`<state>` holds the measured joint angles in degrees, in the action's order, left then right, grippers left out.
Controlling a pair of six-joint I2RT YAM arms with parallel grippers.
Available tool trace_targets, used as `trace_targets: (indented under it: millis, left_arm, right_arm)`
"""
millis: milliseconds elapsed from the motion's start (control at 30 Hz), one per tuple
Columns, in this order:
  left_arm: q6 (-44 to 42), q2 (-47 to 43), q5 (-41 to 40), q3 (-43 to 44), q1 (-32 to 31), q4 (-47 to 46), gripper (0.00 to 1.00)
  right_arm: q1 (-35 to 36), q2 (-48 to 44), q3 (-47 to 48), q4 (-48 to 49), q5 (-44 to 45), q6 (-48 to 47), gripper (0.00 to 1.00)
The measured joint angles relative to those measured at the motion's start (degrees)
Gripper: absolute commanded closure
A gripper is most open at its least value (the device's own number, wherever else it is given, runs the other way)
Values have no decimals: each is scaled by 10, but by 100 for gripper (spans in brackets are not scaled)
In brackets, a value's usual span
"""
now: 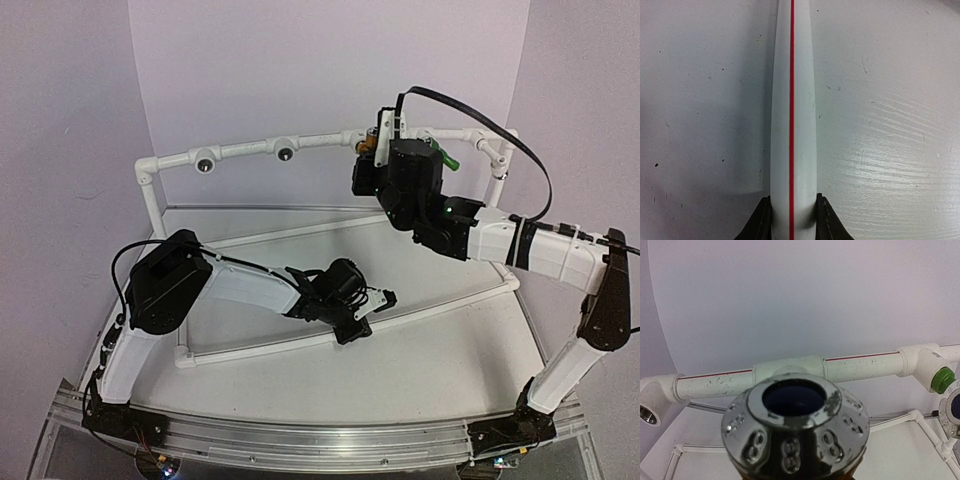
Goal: Install the water faucets
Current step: Screw the water faucet onto the adaptor.
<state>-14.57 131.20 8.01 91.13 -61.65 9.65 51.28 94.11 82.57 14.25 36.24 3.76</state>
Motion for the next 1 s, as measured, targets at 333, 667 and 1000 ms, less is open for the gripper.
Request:
trace_targets:
  millis: [333,667,1000]
  left_arm:
    - [0,1,0,4,0,5,100]
    - [0,2,0,7,0,9,100]
    - [0,2,0,7,0,9,100]
  right_arm:
    - [-2,0,0,-1,-5,49,100]
    - [-5,-1,-10,21,-10,95,100]
    - [-7,0,-19,43,-12,150,100]
